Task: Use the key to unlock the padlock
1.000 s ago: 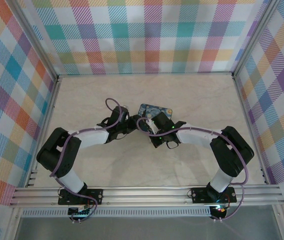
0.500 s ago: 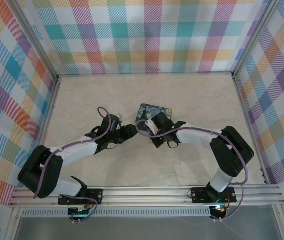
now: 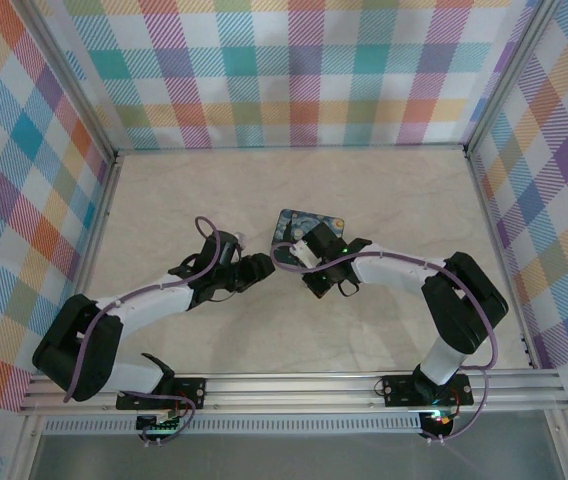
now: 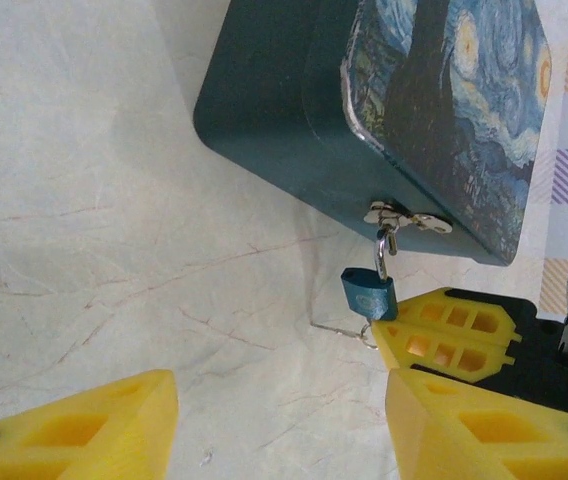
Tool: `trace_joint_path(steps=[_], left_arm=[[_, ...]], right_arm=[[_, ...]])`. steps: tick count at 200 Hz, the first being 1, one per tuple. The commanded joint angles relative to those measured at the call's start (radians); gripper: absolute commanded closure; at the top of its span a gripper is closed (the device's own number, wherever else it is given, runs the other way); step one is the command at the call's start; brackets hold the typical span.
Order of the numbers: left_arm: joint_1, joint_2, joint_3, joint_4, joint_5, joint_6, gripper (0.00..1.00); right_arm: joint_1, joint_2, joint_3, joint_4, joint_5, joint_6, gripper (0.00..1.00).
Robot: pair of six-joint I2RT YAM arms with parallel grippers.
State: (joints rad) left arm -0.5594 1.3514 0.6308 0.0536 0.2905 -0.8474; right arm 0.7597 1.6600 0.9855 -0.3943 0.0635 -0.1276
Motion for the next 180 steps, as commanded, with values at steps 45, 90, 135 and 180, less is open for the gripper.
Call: trace_joint_path(steps=[45, 90, 135, 180], left_arm=[[0.003, -0.019, 0.007, -0.031, 0.026, 0.005, 0.42], [0.001, -0.013, 0.017, -0.036, 0.033, 0.008, 0.42], [0.0, -0.021, 0.015, -0.047, 0.04, 0.014, 0.42], [-0.002, -0.031, 0.014, -0.062, 0.044, 0.024, 0.42]], right_arm=[[0.006, 0.039, 0.041, -0.063, -0.005, -0.097, 1.0], [0.007, 0.074, 0.075, -0.087, 0.004, -0.118, 1.0], [0.007, 0.046, 0.068, -0.078, 0.029, -0.14, 1.0], [0.007, 0.027, 0.069, -0.082, 0.017, -0.172, 1.0]])
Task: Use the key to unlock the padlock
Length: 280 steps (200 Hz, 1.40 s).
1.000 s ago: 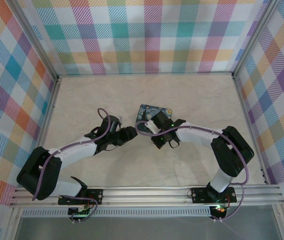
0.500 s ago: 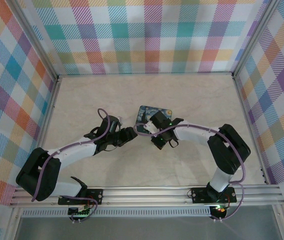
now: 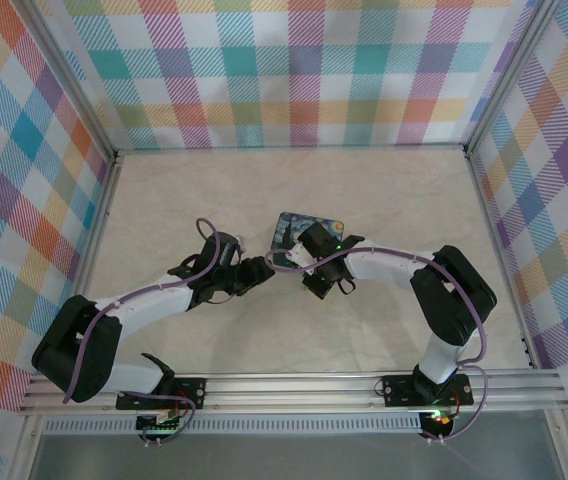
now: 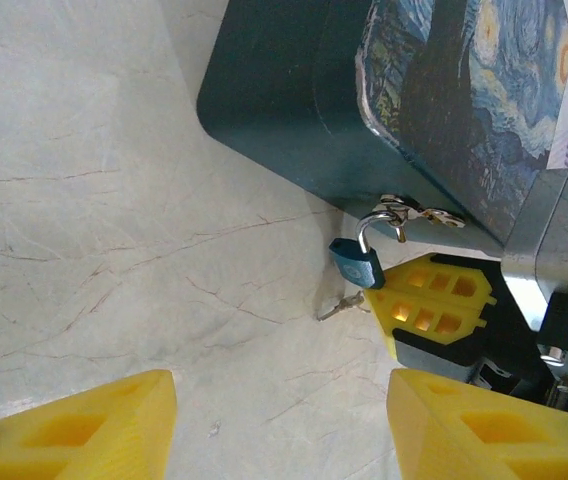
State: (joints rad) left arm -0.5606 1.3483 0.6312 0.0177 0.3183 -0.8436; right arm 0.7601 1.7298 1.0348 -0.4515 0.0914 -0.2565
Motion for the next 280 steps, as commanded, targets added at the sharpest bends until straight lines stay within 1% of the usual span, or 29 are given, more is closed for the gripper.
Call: trace_joint_path(steps=[1, 51, 187, 236, 280], left_arm=[[-0.001, -0.027, 0.014, -0.026, 0.016, 0.02, 0.42], [-0.007, -0.015, 0.019, -0.017, 0.02, 0.017, 0.42], [-0.019, -0.02, 0.015, -0.019, 0.022, 0.02, 0.42], [-0.022, -0.015, 0.012, -0.017, 0.028, 0.019, 0.42], [-0.022, -0.018, 0.009, -0.018, 0.027, 0.018, 0.42]], right_arm=[[0.007, -0.044, 0.018, -0.024, -0.011, -0.044, 1.0], [0.008, -0.097, -0.014, 0.023, -0.021, -0.112, 1.0], [0.02, -0.038, 0.004, 0.0, -0.016, -0.149, 1.0], [0.024, -0.048, 0.004, 0.025, 0.007, -0.156, 1.0], [0.03, -0.043, -0.007, 0.062, 0.05, -0.217, 1.0]])
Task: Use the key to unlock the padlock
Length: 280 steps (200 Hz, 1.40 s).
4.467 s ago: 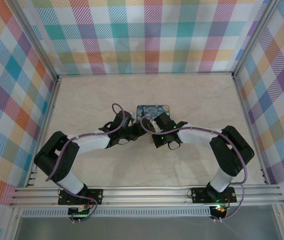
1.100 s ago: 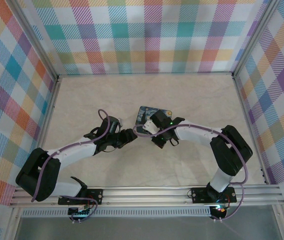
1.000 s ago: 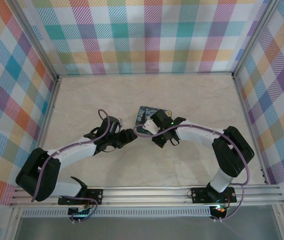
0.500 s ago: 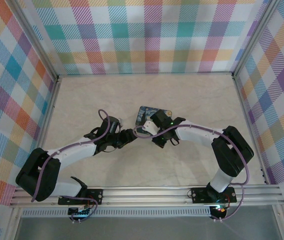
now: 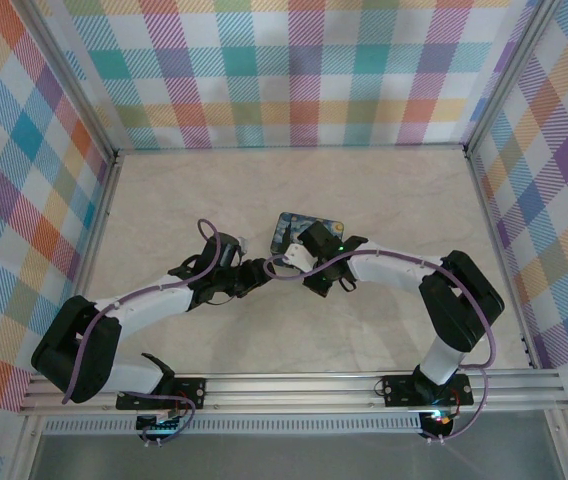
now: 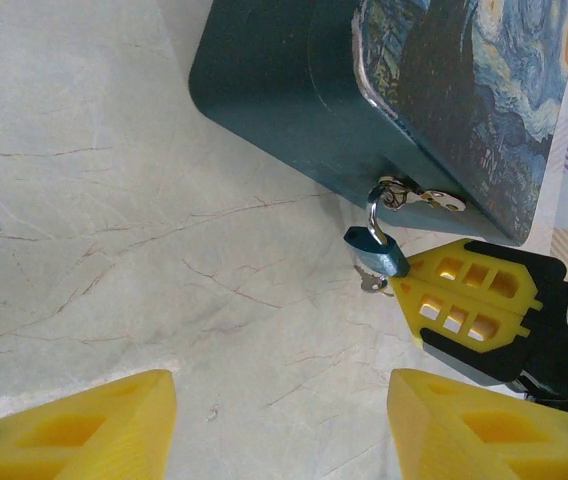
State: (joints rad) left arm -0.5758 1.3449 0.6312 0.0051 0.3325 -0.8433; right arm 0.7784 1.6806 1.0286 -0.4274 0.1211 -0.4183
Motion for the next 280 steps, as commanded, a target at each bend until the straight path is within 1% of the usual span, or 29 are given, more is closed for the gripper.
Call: trace_joint_path(steps=[1, 33, 65, 105, 143, 184, 228, 268, 273, 280], left_arm=[[-0.007, -0.014, 0.009, -0.006, 0.012, 0.017, 0.42], [-0.007, -0.016, 0.007, -0.007, 0.01, 0.017, 0.42], [-0.007, -0.023, 0.004, -0.012, 0.005, 0.018, 0.42], [-0.007, -0.045, -0.01, -0.021, -0.009, 0.009, 0.41], [-0.007, -0.099, -0.027, -0.055, -0.029, 0.004, 0.41], [-0.006, -0.162, -0.045, -0.098, -0.047, 0.009, 0.4], [-0.007, -0.206, -0.062, -0.159, -0.072, 0.052, 0.38], [-0.007, -0.238, -0.062, -0.216, -0.104, 0.1, 0.38], [-0.007, -0.241, -0.063, -0.217, -0.105, 0.101, 0.37], [-0.007, -0.245, -0.064, -0.218, -0.107, 0.1, 0.33]], right_arm=[[0.012, 0.006, -0.001, 0.038, 0.02, -0.056, 1.0], [0.012, 0.013, 0.002, 0.05, 0.04, -0.088, 1.0], [0.012, 0.021, 0.015, 0.062, 0.026, -0.093, 1.0], [0.052, 0.031, 0.063, 0.059, -0.01, -0.085, 1.0], [0.079, 0.004, 0.056, 0.059, -0.038, -0.05, 1.0], [0.079, -0.078, 0.002, 0.075, -0.037, 0.011, 1.0], [0.079, -0.243, -0.079, 0.088, -0.037, 0.129, 1.0], [0.072, -0.361, -0.137, 0.038, 0.017, 0.241, 1.0], [0.068, -0.374, -0.141, 0.033, 0.018, 0.261, 1.0], [0.059, -0.392, -0.147, 0.022, 0.023, 0.284, 1.0]])
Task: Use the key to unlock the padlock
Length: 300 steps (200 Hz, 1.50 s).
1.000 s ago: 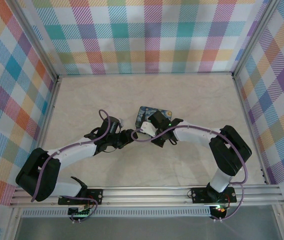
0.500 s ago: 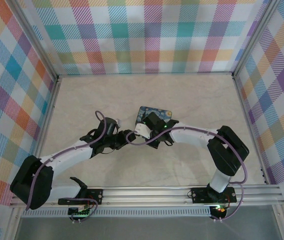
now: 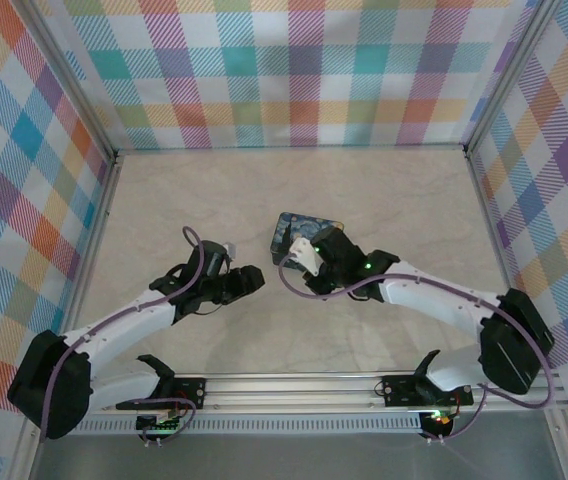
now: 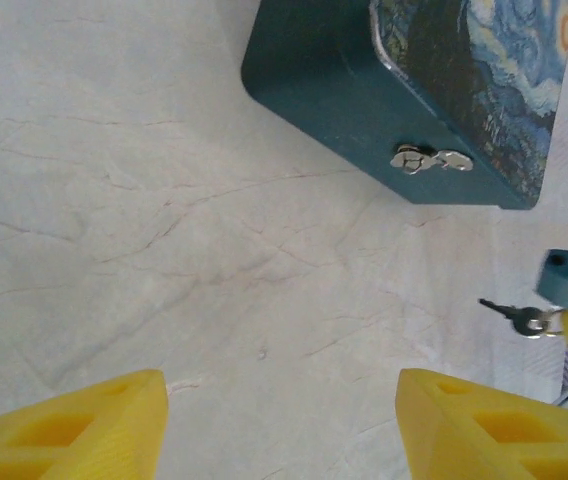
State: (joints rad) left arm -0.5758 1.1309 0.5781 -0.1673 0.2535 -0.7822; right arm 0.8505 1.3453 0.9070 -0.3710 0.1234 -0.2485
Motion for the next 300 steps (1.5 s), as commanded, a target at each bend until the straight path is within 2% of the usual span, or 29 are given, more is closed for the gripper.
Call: trace_joint_path(steps=[1, 7, 10, 12, 15, 65, 94, 118, 148, 180, 201, 230, 300], left_arm=[[-0.007, -0.031, -0.011, -0.046, -0.029, 0.039, 0.33], [-0.007, -0.035, -0.011, -0.05, -0.032, 0.038, 0.26], [-0.007, -0.035, -0.009, -0.052, -0.033, 0.038, 0.05], [-0.006, -0.036, -0.009, -0.052, -0.033, 0.039, 0.01], [-0.007, -0.037, -0.009, -0.053, -0.034, 0.041, 0.0], [-0.007, -0.029, 0.032, -0.068, -0.017, 0.082, 0.0], [-0.009, -0.004, 0.065, -0.065, 0.021, 0.111, 0.0], [-0.017, 0.018, 0.108, -0.066, 0.044, 0.131, 0.0], [-0.034, 0.051, 0.155, -0.077, 0.039, 0.153, 0.0], [-0.056, 0.076, 0.161, -0.064, 0.034, 0.146, 0.0], [-0.067, 0.075, 0.155, -0.057, 0.023, 0.137, 0.0], [-0.072, 0.066, 0.146, -0.065, 0.015, 0.135, 0.0], [-0.073, 0.042, 0.121, -0.071, -0.003, 0.122, 0.0]], right_arm=[[-0.014, -0.06, -0.026, -0.036, 0.022, 0.118, 1.0], [-0.021, -0.075, -0.029, -0.044, 0.034, 0.139, 1.0], [-0.025, -0.084, -0.033, -0.048, 0.04, 0.141, 1.0], [-0.029, -0.089, -0.034, -0.052, 0.042, 0.168, 1.0], [-0.034, -0.097, -0.035, -0.058, 0.045, 0.186, 1.0], [-0.161, -0.228, -0.057, -0.16, 0.054, 0.355, 1.0], [-0.29, -0.274, -0.044, -0.251, 0.057, 0.477, 1.0], [-0.418, -0.262, -0.026, -0.33, 0.073, 0.547, 1.0], [-0.556, -0.193, -0.027, -0.341, 0.042, 0.572, 1.0], [-0.612, -0.091, -0.012, -0.303, 0.04, 0.584, 1.0], [-0.651, 0.006, 0.016, -0.283, -0.006, 0.586, 1.0], [-0.656, 0.119, 0.063, -0.27, -0.01, 0.587, 1.0], [-0.656, 0.268, 0.107, -0.22, -0.037, 0.607, 0.95]])
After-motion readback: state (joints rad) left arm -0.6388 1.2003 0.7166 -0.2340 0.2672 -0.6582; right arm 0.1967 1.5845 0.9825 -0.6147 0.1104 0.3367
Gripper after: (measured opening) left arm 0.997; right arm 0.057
